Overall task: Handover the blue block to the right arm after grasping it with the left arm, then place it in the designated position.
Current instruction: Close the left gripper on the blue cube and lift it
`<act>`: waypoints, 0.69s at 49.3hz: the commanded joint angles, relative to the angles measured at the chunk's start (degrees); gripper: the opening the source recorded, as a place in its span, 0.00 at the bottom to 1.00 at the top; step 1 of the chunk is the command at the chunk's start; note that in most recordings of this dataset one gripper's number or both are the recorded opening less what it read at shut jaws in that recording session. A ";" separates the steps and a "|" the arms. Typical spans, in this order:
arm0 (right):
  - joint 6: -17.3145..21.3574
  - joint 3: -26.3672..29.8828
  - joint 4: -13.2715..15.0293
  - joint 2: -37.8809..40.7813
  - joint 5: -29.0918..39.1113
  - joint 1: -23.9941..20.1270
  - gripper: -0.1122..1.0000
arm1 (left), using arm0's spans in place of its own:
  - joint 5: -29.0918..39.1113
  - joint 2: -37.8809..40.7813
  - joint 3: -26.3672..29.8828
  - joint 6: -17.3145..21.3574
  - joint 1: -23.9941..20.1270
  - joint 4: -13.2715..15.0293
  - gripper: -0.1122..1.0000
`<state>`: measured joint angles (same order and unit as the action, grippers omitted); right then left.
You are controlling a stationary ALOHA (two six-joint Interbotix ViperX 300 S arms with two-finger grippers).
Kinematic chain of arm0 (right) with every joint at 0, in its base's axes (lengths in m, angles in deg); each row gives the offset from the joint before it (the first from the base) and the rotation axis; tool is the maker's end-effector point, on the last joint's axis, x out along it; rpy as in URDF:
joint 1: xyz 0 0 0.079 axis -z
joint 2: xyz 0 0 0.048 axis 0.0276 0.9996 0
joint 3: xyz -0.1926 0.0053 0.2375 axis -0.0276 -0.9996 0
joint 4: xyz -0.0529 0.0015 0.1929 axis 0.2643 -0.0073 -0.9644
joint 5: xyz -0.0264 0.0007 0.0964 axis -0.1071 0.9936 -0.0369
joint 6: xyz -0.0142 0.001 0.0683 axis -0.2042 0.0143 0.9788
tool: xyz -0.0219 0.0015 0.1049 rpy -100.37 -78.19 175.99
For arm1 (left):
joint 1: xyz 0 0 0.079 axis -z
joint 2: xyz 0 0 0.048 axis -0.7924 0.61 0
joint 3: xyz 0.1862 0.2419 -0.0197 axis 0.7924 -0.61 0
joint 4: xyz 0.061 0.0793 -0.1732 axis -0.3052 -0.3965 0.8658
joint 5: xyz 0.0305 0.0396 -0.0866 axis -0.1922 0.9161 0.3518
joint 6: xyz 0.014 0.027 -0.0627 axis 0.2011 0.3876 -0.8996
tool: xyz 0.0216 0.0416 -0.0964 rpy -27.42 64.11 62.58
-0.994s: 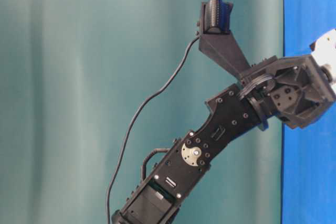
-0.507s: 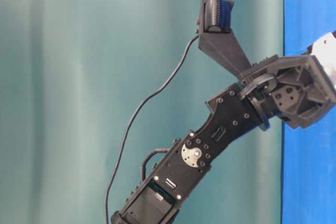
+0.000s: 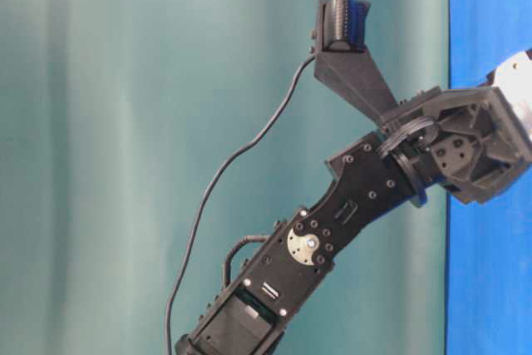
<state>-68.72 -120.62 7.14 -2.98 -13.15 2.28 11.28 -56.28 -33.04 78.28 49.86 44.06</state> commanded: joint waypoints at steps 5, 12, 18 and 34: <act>0.00 1.32 0.00 0.35 -0.26 0.18 0.97 | 0.70 -4.92 0.44 -0.18 0.62 -0.09 0.52; 0.00 1.32 0.00 0.35 -0.26 0.18 0.97 | 3.16 -8.70 0.62 -0.53 0.88 -0.09 0.52; 0.00 1.41 -0.09 0.35 -0.26 0.09 0.97 | 5.89 -12.30 1.05 -1.49 0.97 -0.09 0.52; 0.00 1.41 -0.09 0.35 -0.26 0.09 0.97 | 8.96 -19.16 2.11 -2.20 1.05 -0.09 0.52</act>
<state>-68.72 -120.62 7.23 -2.98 -13.15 2.28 19.81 -72.45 -32.86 76.08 50.74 44.06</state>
